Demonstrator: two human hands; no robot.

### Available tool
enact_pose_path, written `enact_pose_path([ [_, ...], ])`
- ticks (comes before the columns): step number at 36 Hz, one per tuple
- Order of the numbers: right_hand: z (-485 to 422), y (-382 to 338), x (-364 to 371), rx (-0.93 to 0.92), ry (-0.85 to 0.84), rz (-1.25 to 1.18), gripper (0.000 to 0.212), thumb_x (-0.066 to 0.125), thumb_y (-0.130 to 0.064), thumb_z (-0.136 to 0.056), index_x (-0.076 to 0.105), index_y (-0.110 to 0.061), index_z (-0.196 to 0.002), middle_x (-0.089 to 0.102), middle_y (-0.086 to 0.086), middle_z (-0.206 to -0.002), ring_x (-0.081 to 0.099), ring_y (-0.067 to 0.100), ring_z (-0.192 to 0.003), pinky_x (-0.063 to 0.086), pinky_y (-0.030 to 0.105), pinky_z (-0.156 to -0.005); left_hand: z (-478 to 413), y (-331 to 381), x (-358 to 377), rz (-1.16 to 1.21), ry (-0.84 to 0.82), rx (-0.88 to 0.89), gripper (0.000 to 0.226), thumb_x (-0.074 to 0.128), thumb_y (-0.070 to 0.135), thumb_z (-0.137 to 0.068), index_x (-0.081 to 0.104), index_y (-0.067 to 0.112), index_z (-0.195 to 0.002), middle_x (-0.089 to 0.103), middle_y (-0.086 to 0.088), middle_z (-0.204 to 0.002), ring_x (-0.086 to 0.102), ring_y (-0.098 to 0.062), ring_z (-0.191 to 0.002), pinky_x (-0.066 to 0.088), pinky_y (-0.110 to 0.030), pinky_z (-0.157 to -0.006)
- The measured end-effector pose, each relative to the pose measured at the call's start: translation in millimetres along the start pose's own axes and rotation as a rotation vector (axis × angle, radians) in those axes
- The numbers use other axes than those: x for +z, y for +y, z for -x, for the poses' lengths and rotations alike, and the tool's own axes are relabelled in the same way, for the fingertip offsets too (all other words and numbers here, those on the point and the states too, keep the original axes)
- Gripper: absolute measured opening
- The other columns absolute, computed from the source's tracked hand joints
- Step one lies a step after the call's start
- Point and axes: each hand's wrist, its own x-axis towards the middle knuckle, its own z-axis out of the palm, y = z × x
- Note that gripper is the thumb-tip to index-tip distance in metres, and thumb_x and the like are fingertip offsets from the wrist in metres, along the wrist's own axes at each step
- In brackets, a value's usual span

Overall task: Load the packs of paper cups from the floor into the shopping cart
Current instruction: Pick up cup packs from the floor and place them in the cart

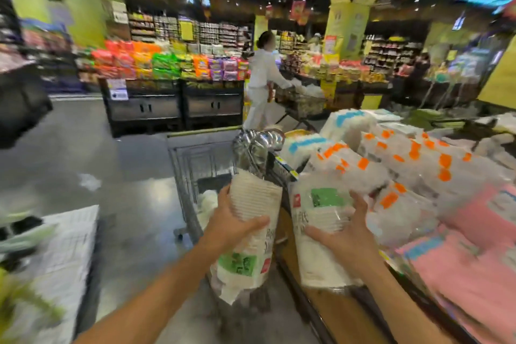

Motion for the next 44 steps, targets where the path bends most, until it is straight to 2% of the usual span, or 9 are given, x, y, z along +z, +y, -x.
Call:
enact_pose_path([
  [3, -41.5, -9.7, 33.5, -0.050, -0.083, -0.013, 0.123, 0.096, -0.047, -0.063, 0.012, -0.040, -0.151, 0.047, -0.005, -0.131, 0.052, 0.016, -0.113, 0.040, 0.030, -0.093, -37.7, -15.1, -25.6, 0.009, 0.055, -0.031, 0.135, 0.087, 0.078, -0.035, 0.018, 0.040, -0.146, 0.062, 0.006, -0.127, 0.067, -0.018, -0.112, 0.055, -0.046, -0.098],
  [10, -144.4, -11.0, 77.4, -0.154, -0.197, -0.044, 0.122, 0.096, -0.041, -0.066, 0.012, -0.034, -0.155, 0.040, -0.016, -0.130, 0.046, 0.008, -0.116, 0.037, 0.025, -0.097, -114.9, -24.5, -31.9, 0.020, 0.207, -0.069, 0.124, 0.095, 0.047, -0.059, 0.016, 0.028, -0.152, 0.057, 0.005, -0.126, 0.063, -0.018, -0.109, 0.053, -0.042, -0.101],
  [14, -205.3, -4.0, 90.7, -0.180, -0.259, -0.063, 0.122, 0.095, -0.037, -0.069, 0.010, -0.032, -0.157, 0.033, -0.014, -0.128, 0.041, 0.010, -0.115, 0.036, 0.031, -0.096, -157.0, -24.8, -25.8, 0.012, 0.287, -0.106, 0.130, 0.091, 0.063, -0.045, 0.018, 0.032, -0.147, 0.058, 0.003, -0.126, 0.065, -0.018, -0.108, 0.055, -0.045, -0.098],
  [20, -282.0, 16.8, 127.3, -0.129, -0.364, -0.048, 0.128, 0.090, -0.066, -0.048, 0.009, -0.050, -0.146, 0.052, -0.003, -0.139, 0.061, 0.027, -0.122, 0.050, 0.054, -0.104, -212.1, -35.7, -23.2, 0.036, 0.371, -0.194, 0.134, 0.088, 0.069, -0.041, 0.014, 0.037, -0.148, 0.057, 0.005, -0.131, 0.064, -0.019, -0.113, 0.054, -0.047, -0.100],
  [26, -333.2, 36.2, 180.5, -0.086, -0.434, -0.026, 0.128, 0.090, -0.065, -0.051, 0.006, -0.052, -0.147, 0.058, 0.001, -0.140, 0.064, 0.024, -0.117, 0.052, 0.046, -0.100, -265.8, -76.9, -22.4, 0.046, 0.418, -0.308, 0.129, 0.090, 0.073, -0.037, 0.026, 0.033, -0.142, 0.063, 0.009, -0.125, 0.066, -0.016, -0.110, 0.054, -0.049, -0.099],
  [33, -376.8, 72.3, 254.1, 0.047, -0.472, 0.044, 0.133, 0.090, -0.066, -0.049, 0.007, -0.047, -0.150, 0.058, 0.001, -0.139, 0.064, 0.023, -0.116, 0.053, 0.043, -0.096, -337.2, -144.2, -14.2, 0.073, 0.380, -0.438, 0.116, 0.095, 0.043, -0.060, 0.022, 0.023, -0.148, 0.054, 0.005, -0.128, 0.059, -0.023, -0.119, 0.050, -0.045, -0.103],
  [37, -396.6, 102.5, 299.2, 0.102, -0.501, 0.085, 0.133, 0.094, -0.060, -0.054, 0.010, -0.038, -0.154, 0.054, -0.003, -0.142, 0.060, 0.020, -0.121, 0.051, 0.039, -0.095, -374.3, -194.9, -8.7, 0.065, 0.374, -0.525, 0.127, 0.094, 0.057, -0.049, 0.022, 0.024, -0.149, 0.054, 0.000, -0.137, 0.058, -0.023, -0.120, 0.050, -0.045, -0.102],
  [41, -412.6, 143.3, 346.6, 0.186, -0.545, 0.080, 0.128, 0.097, -0.044, -0.064, 0.010, -0.035, -0.157, 0.051, -0.011, -0.132, 0.055, 0.011, -0.106, 0.044, 0.028, -0.082, -402.2, -262.2, 10.3, 0.062, 0.394, -0.658, 0.126, 0.089, 0.076, -0.031, 0.025, 0.046, -0.135, 0.058, 0.006, -0.131, 0.063, -0.021, -0.115, 0.055, -0.052, -0.096],
  [44, -418.2, 179.2, 388.2, 0.290, -0.602, 0.133, 0.131, 0.095, -0.054, -0.060, 0.005, -0.044, -0.154, 0.053, -0.005, -0.140, 0.059, 0.017, -0.109, 0.051, 0.036, -0.086, -416.3, -327.4, 33.2, 0.043, 0.413, -0.773, 0.131, 0.084, 0.082, -0.027, 0.026, 0.042, -0.137, 0.059, 0.004, -0.130, 0.065, -0.024, -0.111, 0.057, -0.052, -0.092],
])
